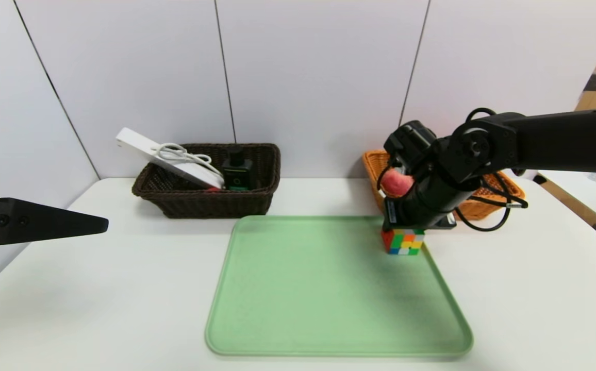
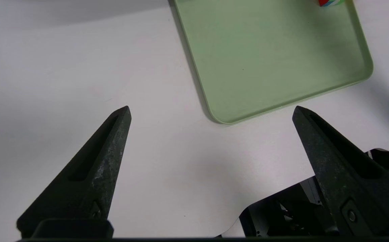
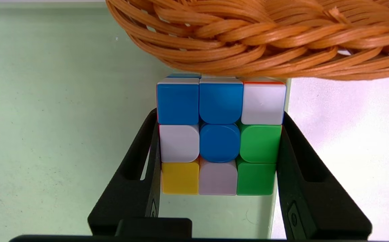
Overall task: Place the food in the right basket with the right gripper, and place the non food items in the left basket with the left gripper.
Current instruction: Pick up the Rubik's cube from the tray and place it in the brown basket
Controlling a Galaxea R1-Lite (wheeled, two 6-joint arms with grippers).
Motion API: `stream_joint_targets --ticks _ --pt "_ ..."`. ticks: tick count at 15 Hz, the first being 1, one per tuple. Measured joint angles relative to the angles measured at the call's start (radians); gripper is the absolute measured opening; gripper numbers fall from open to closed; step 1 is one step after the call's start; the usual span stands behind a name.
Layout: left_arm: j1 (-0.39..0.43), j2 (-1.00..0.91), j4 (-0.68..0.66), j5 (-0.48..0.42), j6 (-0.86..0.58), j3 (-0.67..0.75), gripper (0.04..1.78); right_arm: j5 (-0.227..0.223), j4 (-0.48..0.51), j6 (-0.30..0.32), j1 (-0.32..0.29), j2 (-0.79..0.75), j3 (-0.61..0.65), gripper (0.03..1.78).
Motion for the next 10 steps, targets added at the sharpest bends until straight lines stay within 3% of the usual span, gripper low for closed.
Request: stream_joint_targets --ticks 3,5,7,10 --pt "0.000 0.002 0.000 0.001 0.000 0.000 1.69 0.017 0.012 0.037 0.018 -0.022 0.004 0.92" --pt "0.000 0.004 0.000 0.001 0.000 0.000 1.69 0.072 0.039 0.058 0.041 -0.054 0.004 0.92" --pt "0.001 0.004 0.000 0.001 -0.001 0.000 1.69 0.160 0.070 0.068 0.066 -0.100 0.002 0.92" --pt "0.001 0.003 0.001 0.000 -0.001 0.001 1.69 0.374 0.043 0.058 0.088 -0.179 -0.006 0.92"
